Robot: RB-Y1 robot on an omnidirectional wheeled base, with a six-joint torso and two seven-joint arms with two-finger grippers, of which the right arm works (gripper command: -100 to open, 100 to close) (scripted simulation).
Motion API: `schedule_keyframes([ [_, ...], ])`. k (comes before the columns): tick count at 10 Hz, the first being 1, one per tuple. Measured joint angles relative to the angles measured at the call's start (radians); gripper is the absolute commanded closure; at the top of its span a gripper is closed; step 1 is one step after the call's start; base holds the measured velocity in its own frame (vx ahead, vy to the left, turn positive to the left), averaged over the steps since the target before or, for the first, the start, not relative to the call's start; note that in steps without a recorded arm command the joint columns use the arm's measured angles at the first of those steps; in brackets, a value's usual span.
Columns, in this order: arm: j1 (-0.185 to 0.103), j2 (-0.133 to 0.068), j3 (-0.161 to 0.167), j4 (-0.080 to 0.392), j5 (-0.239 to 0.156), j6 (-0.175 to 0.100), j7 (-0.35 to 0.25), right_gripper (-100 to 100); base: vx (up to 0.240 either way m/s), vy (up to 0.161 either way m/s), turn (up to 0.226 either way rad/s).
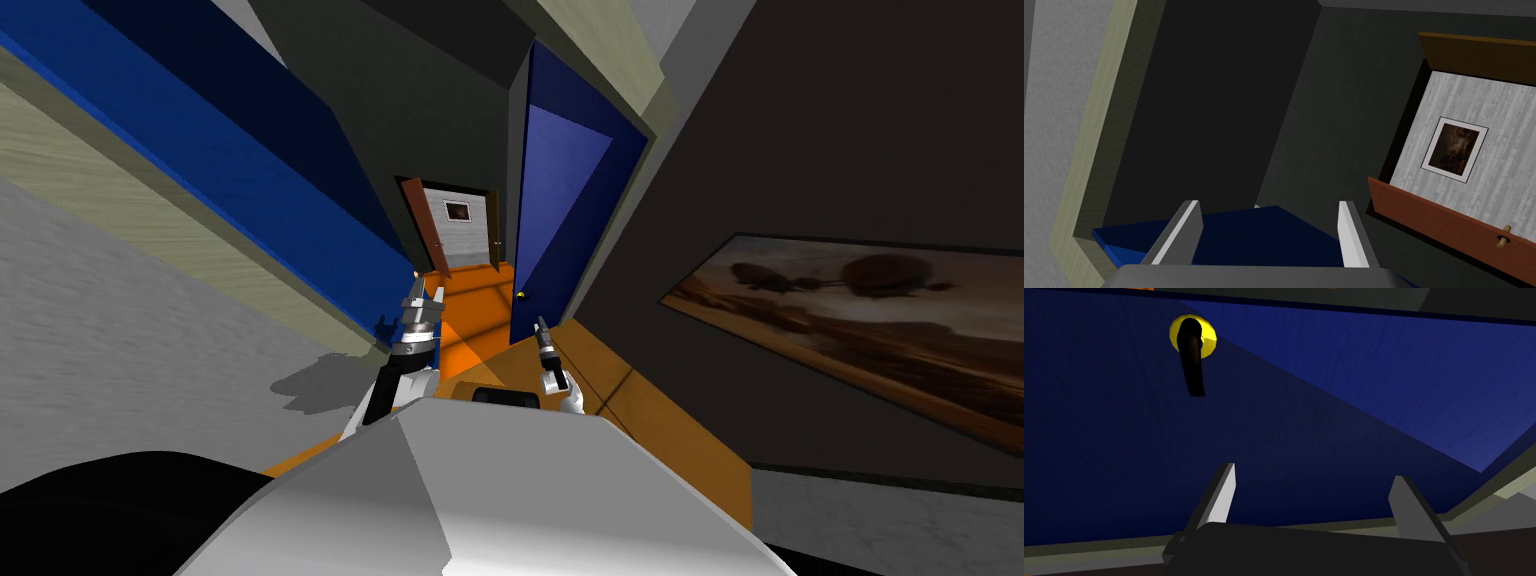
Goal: Push the door open
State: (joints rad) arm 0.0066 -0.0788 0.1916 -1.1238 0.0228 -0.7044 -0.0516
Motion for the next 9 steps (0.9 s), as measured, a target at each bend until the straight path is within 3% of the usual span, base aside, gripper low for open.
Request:
schedule_keyframes([
  [9, -0.082, 0.027, 0.027, 0.214, 0.009, -0.042, 0.001, -100, 0.072, -0.097, 0.063],
])
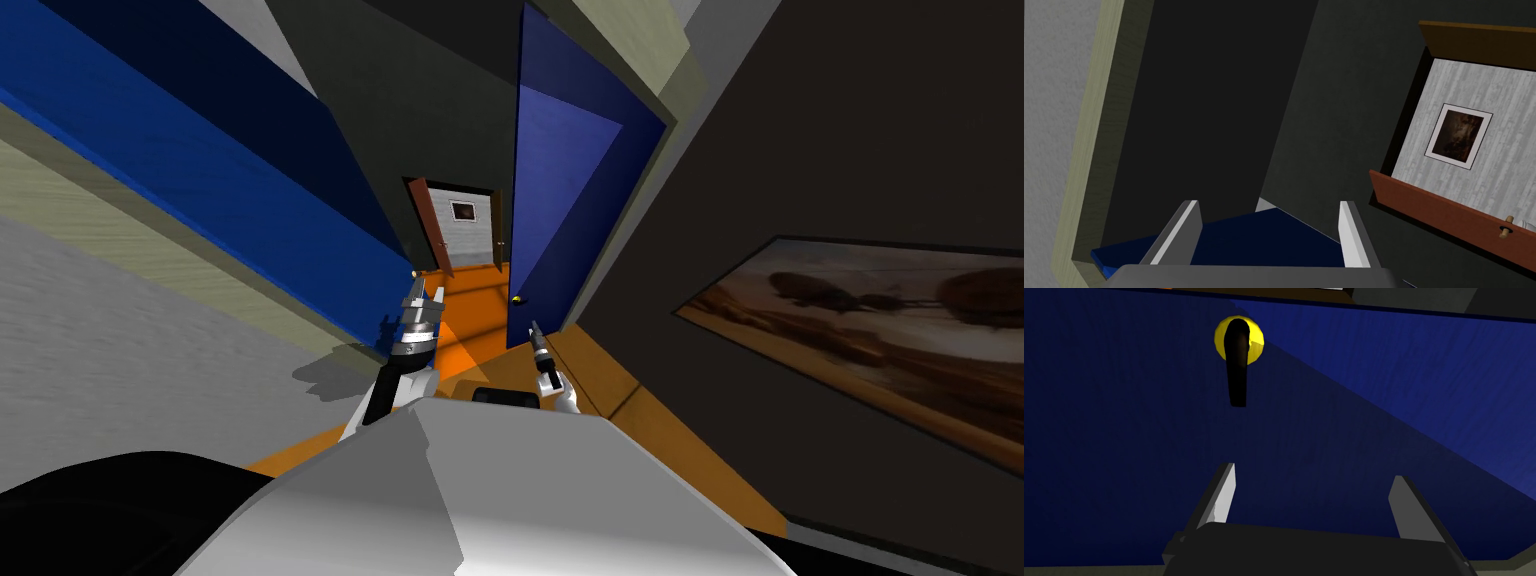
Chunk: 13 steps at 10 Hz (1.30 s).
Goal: Push the door open
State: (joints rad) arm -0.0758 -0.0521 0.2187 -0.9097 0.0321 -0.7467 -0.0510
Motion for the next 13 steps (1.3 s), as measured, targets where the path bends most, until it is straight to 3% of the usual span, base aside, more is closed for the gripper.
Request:
schedule_keyframes([
  [5, -0.047, 0.023, 0.016, 0.12, 0.005, -0.023, 0.0, -100, 0.072, -0.104, 0.067],
  [10, -0.1, 0.059, 0.033, 0.258, 0.011, -0.053, 0.001, -100, 0.092, -0.125, 0.078],
  [12, -0.133, 0.083, 0.037, 0.334, 0.012, -0.071, 0.005, -100, 0.083, -0.115, 0.059],
  [13, -0.135, 0.084, 0.037, 0.338, 0.012, -0.072, 0.005, -100, 0.119, 0.022, 0.03],
])
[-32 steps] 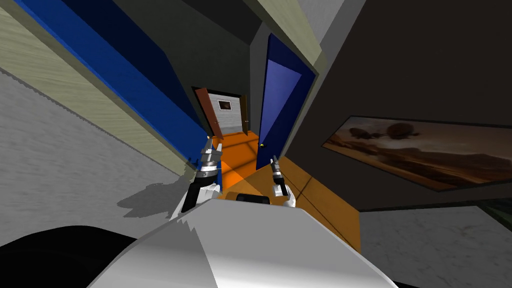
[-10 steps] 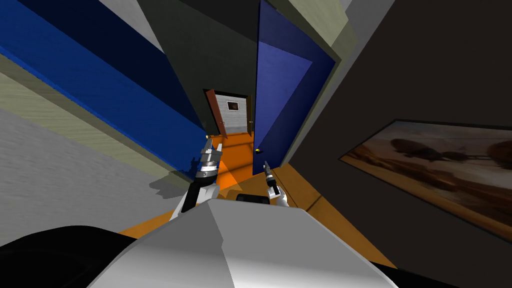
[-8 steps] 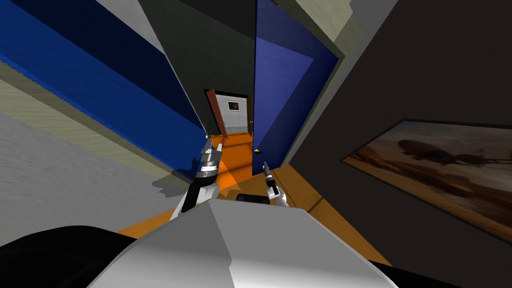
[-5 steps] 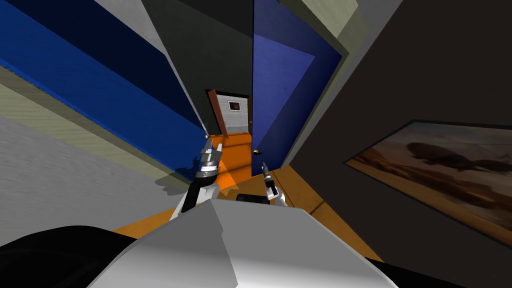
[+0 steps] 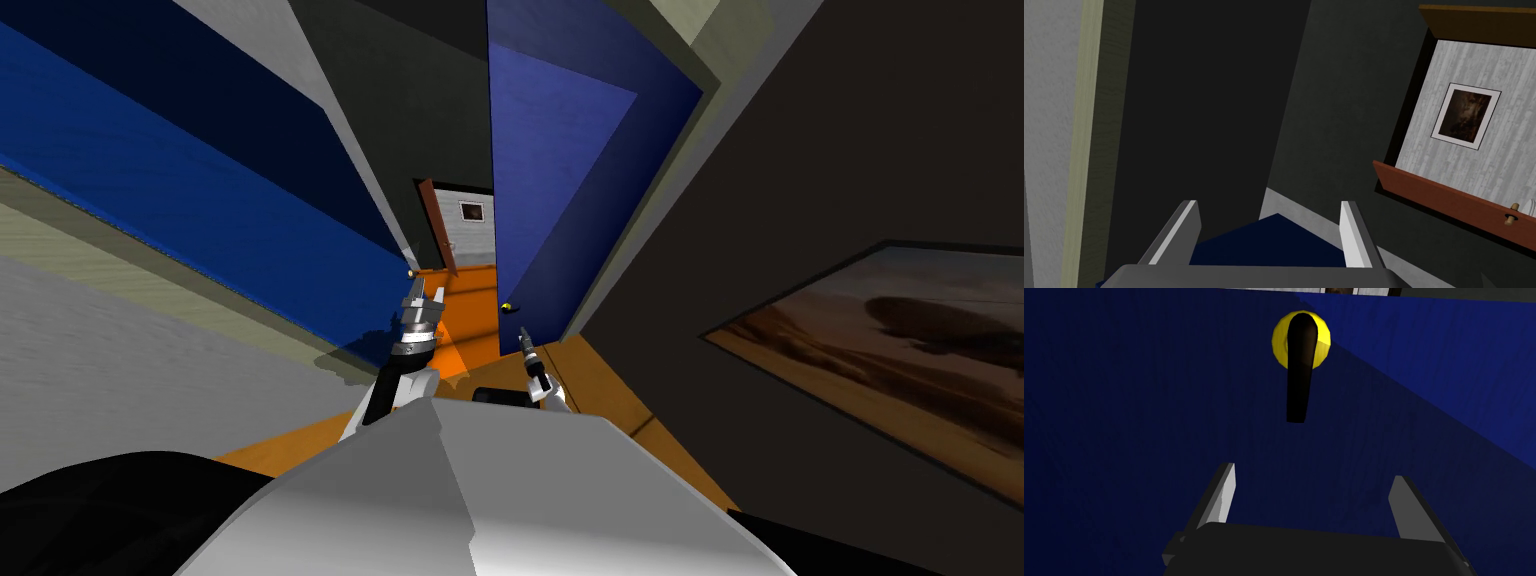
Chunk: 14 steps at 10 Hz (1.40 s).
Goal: Push the door open
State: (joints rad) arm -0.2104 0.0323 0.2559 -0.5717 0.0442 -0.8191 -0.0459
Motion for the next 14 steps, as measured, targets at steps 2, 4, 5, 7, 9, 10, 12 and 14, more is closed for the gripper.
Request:
schedule_keyframes([
  [2, -0.011, -0.023, -0.006, 0.025, -0.004, -0.015, 0.003, -100, 0.151, 0.056, 0.022],
  [4, -0.004, -0.045, -0.007, 0.02, -0.004, -0.015, 0.002, -100, 0.186, 0.088, 0.032],
  [5, 0.004, -0.052, -0.007, 0.008, -0.004, -0.011, 0.002, -100, 0.181, 0.089, 0.023],
  [7, 0.01, -0.056, -0.01, 0.002, -0.006, -0.009, 0.003, -100, 0.2, 0.081, 0.027],
  [9, 0.01, -0.046, -0.014, 0.009, -0.008, -0.016, 0.004, -100, 0.206, 0.055, 0.028],
  [10, 0.017, -0.037, -0.014, -0.001, -0.008, -0.013, 0.004, -100, 0.182, 0.067, 0.03],
  [12, 0.01, -0.018, -0.018, 0.018, -0.011, -0.023, 0.008, 100, 0.034, 0.015, -0.001],
  [14, 0.008, -0.019, -0.018, 0.013, -0.011, -0.022, 0.007, 100, -0.025, -0.013, 0.005],
])
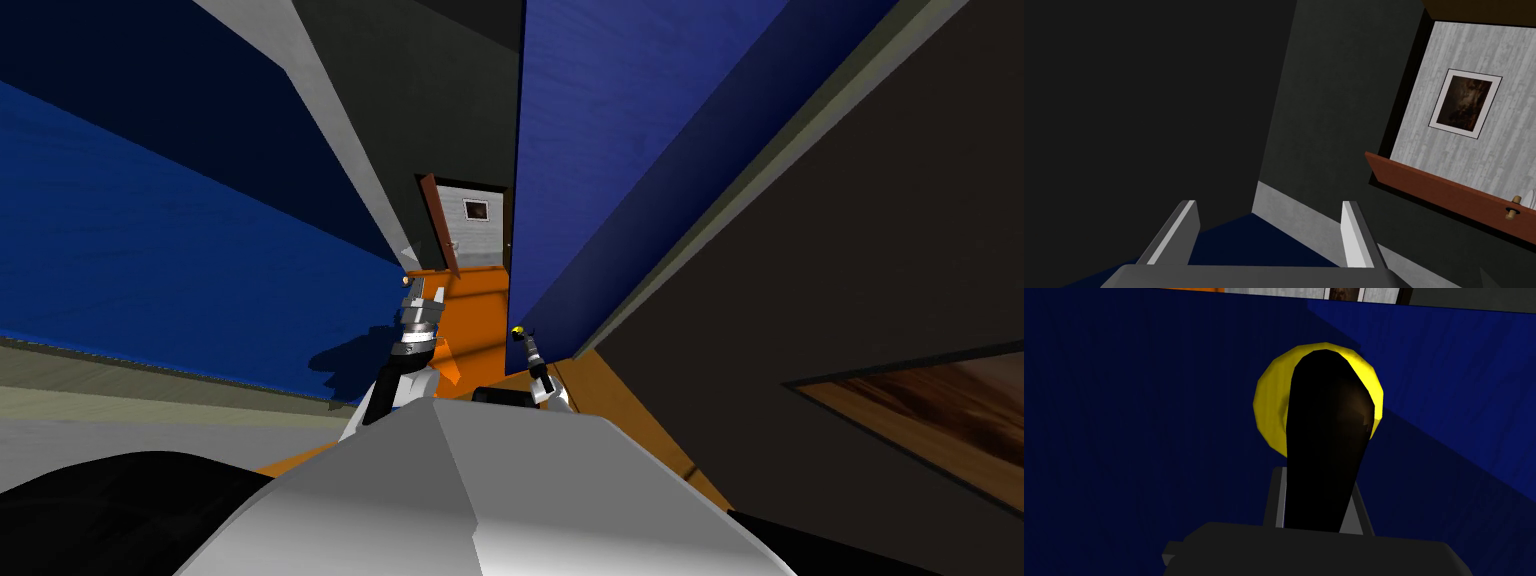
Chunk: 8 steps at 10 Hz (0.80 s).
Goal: Push the door open
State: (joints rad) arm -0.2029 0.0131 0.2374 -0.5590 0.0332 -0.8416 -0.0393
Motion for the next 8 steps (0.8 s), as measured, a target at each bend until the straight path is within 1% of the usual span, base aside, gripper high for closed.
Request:
schedule_keyframes([
  [3, 0.004, -0.001, 0.001, 0.003, 0.001, 0.004, 0.0, 100, -0.009, -0.003, -0.002],
  [4, 0.004, -0.001, 0.001, 0.004, 0.001, 0.004, 0.0, 100, 0.101, 0.052, -0.025],
  [5, 0.022, -0.007, 0.002, -0.021, 0.001, 0.02, 0.0, 100, 0.158, 0.09, -0.046],
  [6, 0.025, -0.008, -0.003, -0.018, -0.002, 0.024, 0.004, 100, 0.16, 0.106, -0.034],
  [7, 0.013, -0.011, -0.012, 0.007, -0.007, 0.01, 0.008, 100, 0.15, 0.096, -0.025],
  [8, 0.009, -0.016, -0.02, 0.006, -0.011, 0.012, 0.011, 100, 0.154, 0.104, -0.046],
])
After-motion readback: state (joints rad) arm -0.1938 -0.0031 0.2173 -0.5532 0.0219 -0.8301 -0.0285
